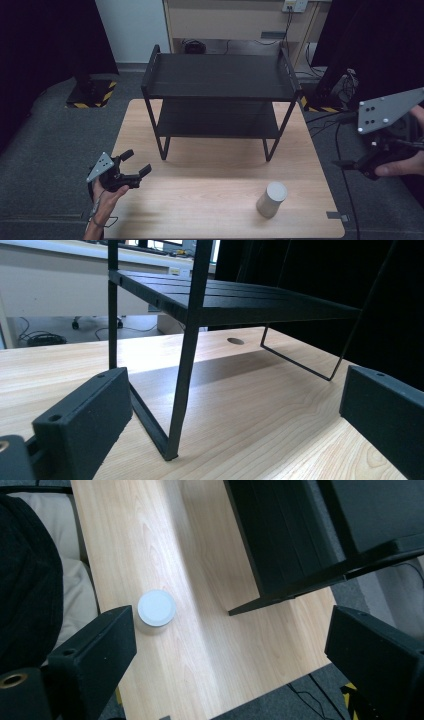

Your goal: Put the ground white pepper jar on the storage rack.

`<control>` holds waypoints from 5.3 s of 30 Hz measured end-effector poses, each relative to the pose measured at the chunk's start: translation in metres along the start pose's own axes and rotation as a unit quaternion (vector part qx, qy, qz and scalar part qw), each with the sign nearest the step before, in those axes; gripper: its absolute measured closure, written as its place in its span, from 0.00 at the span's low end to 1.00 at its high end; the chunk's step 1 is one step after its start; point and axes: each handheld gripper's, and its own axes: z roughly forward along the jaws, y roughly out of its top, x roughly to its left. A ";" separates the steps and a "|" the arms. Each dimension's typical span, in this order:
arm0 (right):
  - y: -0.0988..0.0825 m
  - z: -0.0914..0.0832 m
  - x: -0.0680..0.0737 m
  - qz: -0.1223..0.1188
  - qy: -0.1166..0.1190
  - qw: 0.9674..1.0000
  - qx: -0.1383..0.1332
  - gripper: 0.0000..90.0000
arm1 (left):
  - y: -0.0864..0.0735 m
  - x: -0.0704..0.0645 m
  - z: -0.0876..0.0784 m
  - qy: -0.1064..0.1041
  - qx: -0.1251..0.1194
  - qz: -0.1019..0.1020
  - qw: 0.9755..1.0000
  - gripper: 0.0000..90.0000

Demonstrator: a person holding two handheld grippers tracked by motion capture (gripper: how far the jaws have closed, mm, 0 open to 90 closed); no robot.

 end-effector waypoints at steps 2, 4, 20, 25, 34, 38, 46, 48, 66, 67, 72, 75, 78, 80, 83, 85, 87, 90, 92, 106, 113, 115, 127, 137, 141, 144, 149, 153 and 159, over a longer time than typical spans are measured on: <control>0.001 0.009 -0.001 -0.001 0.007 1.000 0.004 0.06 | 0.000 0.000 0.000 -0.001 -0.001 0.000 1.000 0.00; 0.003 0.019 -0.003 -0.005 0.018 1.000 0.012 0.06 | 0.000 0.000 0.001 -0.001 0.002 0.002 1.000 0.00; -0.006 0.134 -0.006 -0.009 0.088 0.995 0.046 0.06 | 0.000 0.001 0.002 -0.002 0.005 0.001 1.000 0.00; -0.016 0.156 -0.002 -0.005 0.098 0.994 0.038 0.06 | 0.001 0.000 0.003 -0.004 0.008 0.004 1.000 0.00; -0.051 0.189 0.004 0.022 0.115 0.993 0.001 0.06 | 0.001 0.001 0.003 -0.004 0.009 0.003 1.000 0.00; -0.063 0.200 0.008 0.030 0.119 0.992 -0.009 0.06 | 0.001 0.000 0.004 -0.005 0.011 0.004 1.000 0.00; -0.095 0.222 0.020 0.054 0.120 0.990 -0.044 0.06 | 0.001 0.000 0.004 -0.004 0.013 0.003 1.000 0.00; -0.103 0.227 0.023 0.059 0.121 0.990 -0.053 0.07 | 0.001 0.000 0.004 -0.003 0.014 0.003 1.000 0.00; -0.167 0.254 0.052 0.112 0.101 0.979 -0.140 0.16 | 0.003 -0.003 0.007 -0.012 0.024 0.011 1.000 0.00; -0.171 0.256 0.054 0.116 0.100 0.977 -0.147 0.18 | 0.003 -0.003 0.008 -0.013 0.025 0.012 1.000 0.00; -0.184 0.262 0.059 0.129 0.096 0.971 -0.178 0.28 | 0.003 -0.003 0.007 -0.012 0.024 0.010 1.000 0.00; -0.196 0.268 0.061 0.141 0.105 0.964 -0.201 0.37 | 0.003 -0.003 0.007 -0.012 0.024 0.010 1.000 0.00; -0.199 0.269 0.065 0.142 0.098 0.963 -0.210 0.37 | 0.003 -0.003 0.007 -0.012 0.025 0.009 1.000 0.00; -0.201 0.270 0.066 0.147 0.097 0.961 -0.214 0.37 | 0.003 -0.002 0.007 -0.013 0.026 0.010 1.000 0.00; -0.197 0.268 0.064 0.143 0.092 0.964 -0.207 0.37 | 0.003 -0.002 0.007 -0.013 0.025 0.010 1.000 0.00; -0.196 0.265 0.061 0.152 0.094 0.962 -0.207 0.37 | 0.003 -0.002 0.007 -0.012 0.024 0.010 1.000 0.00; -0.194 0.261 0.057 0.159 0.099 0.960 -0.208 0.37 | 0.003 -0.002 0.007 -0.013 0.023 0.010 1.000 0.00; -0.183 0.246 0.050 0.159 0.090 0.961 -0.207 0.37 | 0.003 -0.002 0.007 -0.013 0.025 0.010 1.000 0.00; -0.173 0.233 0.044 0.158 0.084 0.961 -0.209 0.37 | 0.004 -0.002 0.008 -0.014 0.026 0.012 1.000 0.00; -0.067 0.130 0.008 0.144 0.021 0.964 -0.222 0.37 | 0.004 -0.003 0.009 -0.009 0.029 0.015 0.999 0.00; -0.016 0.096 -0.002 0.154 -0.007 0.960 -0.234 0.37 | 0.004 -0.004 0.009 -0.007 0.034 0.019 0.999 0.00; -0.005 0.089 -0.007 0.159 -0.013 0.958 -0.240 0.37 | 0.004 -0.004 0.010 -0.007 0.034 0.019 0.999 0.00; 0.055 0.076 -0.062 0.200 -0.070 0.950 -0.229 0.37 | 0.005 -0.002 0.011 -0.012 0.044 0.019 0.999 0.00; 0.064 0.088 -0.104 0.255 -0.116 0.938 -0.206 0.37 | 0.005 0.000 0.012 -0.014 0.045 0.019 0.999 0.00; 0.062 0.094 -0.118 0.268 -0.117 0.937 -0.193 0.37 | 0.005 0.000 0.013 -0.013 0.046 0.019 0.999 0.00; 0.061 0.101 -0.124 0.275 -0.120 0.935 -0.187 0.37 | 0.004 0.000 0.013 -0.013 0.045 0.017 0.999 0.00; 0.059 0.109 -0.133 0.287 -0.120 0.932 -0.187 0.37 | 0.005 0.001 0.011 -0.012 0.047 0.018 0.999 0.00; 0.056 0.113 -0.137 0.295 -0.113 0.929 -0.193 0.37 | 0.004 0.002 0.010 -0.010 0.044 0.016 0.999 0.00; 0.047 0.120 -0.139 0.295 -0.106 0.927 -0.207 0.37 | 0.004 0.001 0.011 -0.010 0.044 0.018 0.999 0.00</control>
